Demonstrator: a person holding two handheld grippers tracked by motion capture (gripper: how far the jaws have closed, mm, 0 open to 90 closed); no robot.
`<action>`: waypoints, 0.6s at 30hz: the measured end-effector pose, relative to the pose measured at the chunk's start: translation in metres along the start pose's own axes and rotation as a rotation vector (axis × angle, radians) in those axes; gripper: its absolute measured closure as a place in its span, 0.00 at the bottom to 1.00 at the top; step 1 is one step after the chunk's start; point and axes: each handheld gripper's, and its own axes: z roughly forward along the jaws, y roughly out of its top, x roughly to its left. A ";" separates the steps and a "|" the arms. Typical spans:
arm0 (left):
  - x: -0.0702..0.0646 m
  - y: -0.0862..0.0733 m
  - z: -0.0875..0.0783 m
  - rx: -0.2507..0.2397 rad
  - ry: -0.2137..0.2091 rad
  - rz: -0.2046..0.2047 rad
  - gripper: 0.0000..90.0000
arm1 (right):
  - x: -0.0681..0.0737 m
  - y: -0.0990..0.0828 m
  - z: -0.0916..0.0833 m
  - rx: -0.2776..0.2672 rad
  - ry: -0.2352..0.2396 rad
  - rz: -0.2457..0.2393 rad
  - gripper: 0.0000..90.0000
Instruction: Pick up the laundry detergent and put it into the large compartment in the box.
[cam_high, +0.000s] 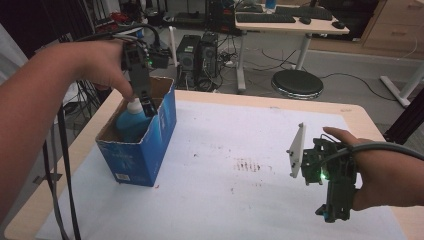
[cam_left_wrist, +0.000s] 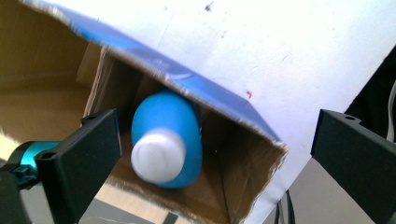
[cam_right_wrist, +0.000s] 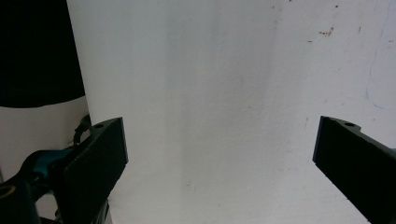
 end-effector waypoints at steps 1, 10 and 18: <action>-0.001 0.003 0.000 0.003 -0.002 0.015 0.02 | 0.000 0.000 0.000 0.001 -0.001 0.001 0.02; -0.020 0.033 0.015 0.027 -0.041 0.165 0.02 | -0.001 -0.002 -0.001 -0.010 -0.003 0.023 0.02; -0.030 0.056 0.029 0.029 -0.071 0.246 0.02 | -0.003 -0.003 0.002 -0.003 0.008 0.030 0.02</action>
